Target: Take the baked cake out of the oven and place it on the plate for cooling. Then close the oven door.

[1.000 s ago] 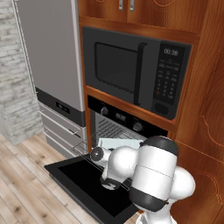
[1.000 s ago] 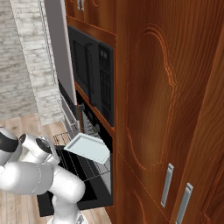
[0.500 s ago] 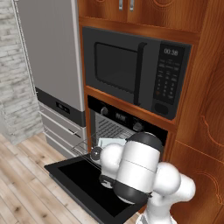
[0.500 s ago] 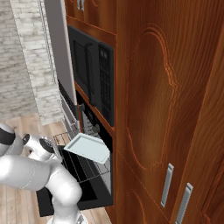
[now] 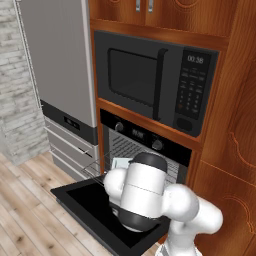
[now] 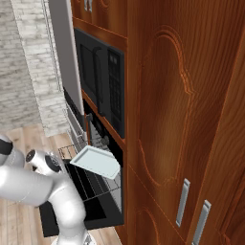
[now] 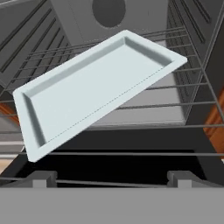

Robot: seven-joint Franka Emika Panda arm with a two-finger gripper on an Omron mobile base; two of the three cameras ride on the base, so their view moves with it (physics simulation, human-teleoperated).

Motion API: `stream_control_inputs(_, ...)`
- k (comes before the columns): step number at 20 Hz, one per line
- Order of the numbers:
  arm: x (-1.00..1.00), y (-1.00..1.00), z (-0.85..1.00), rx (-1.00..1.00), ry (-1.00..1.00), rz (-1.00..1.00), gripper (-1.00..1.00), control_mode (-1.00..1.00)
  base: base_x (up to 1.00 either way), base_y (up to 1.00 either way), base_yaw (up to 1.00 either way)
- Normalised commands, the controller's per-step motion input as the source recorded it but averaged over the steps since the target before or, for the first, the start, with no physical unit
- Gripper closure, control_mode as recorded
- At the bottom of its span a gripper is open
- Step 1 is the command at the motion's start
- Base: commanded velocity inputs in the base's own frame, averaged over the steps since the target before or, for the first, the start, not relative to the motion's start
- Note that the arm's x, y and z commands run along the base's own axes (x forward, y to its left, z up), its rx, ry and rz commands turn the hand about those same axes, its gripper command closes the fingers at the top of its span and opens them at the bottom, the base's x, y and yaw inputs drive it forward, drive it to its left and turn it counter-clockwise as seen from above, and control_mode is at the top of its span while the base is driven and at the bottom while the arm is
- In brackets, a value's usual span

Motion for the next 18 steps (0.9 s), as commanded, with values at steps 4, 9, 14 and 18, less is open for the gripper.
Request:
stream_control_inputs(4, 0.04, 0.06, -0.25, 0.0, 0.0, 0.0, -1.0, -1.0, 0.0, 0.0, 0.0)
stream_control_inputs(9, 0.13, 0.04, -0.21, 0.0, 0.0, 0.0, -1.0, -1.0, 0.0, 0.0, 0.0)
stream_control_inputs(14, 0.22, 0.0, -0.18, 0.0, 0.0, 0.0, -1.0, -1.0, 0.0, 0.0, 0.0)
stream_control_inputs(18, 0.24, 0.0, -0.2, 0.0, 0.0, 0.0, -1.0, -1.0, 0.0, 0.0, 0.0)
